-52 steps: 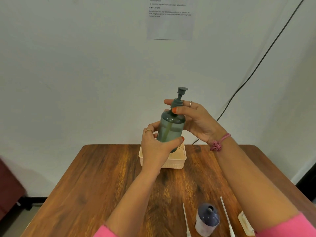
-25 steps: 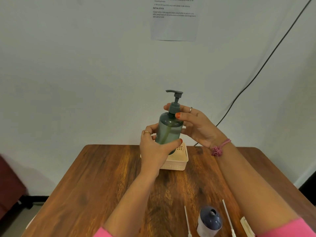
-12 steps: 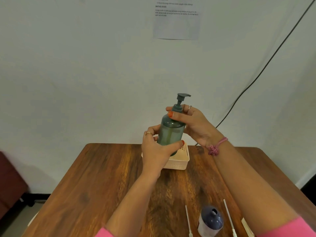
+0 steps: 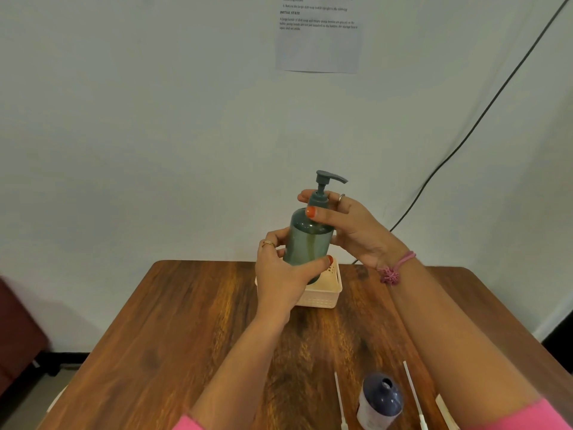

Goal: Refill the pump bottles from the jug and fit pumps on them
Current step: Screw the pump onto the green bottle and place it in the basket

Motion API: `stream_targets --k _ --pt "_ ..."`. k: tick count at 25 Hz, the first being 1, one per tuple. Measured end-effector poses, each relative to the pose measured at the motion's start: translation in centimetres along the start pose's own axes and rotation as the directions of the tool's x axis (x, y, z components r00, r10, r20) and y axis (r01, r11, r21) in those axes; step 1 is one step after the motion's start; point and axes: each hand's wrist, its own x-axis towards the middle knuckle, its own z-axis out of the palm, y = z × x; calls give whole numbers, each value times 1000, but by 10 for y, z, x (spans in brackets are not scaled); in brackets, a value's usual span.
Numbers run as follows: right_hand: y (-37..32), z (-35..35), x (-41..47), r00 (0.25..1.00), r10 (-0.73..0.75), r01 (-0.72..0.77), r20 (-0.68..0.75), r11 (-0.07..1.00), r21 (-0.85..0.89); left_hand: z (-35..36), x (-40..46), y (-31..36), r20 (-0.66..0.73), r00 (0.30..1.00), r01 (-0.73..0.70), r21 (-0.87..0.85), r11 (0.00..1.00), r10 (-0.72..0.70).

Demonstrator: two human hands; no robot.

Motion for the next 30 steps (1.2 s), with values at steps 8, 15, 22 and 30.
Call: stream_targets --k 8,15,22,30 --pt "-2 5 -7 984 -64 67 -169 998 11 0 1 -3 -22 1000 -8 0 1000 8" --pt "13 23 -2 945 1 9 -328 1000 27 4 -2 -8 -18 1000 8 -32 999 -9" --pt "4 -5 -7 995 4 -8 105 999 36 1 0 -10 -17 1000 17 -21 1000 -17" --pt "16 14 -8 956 -110 90 -273 992 -86 4 1 -15 -68 998 16 -3 1000 -16"
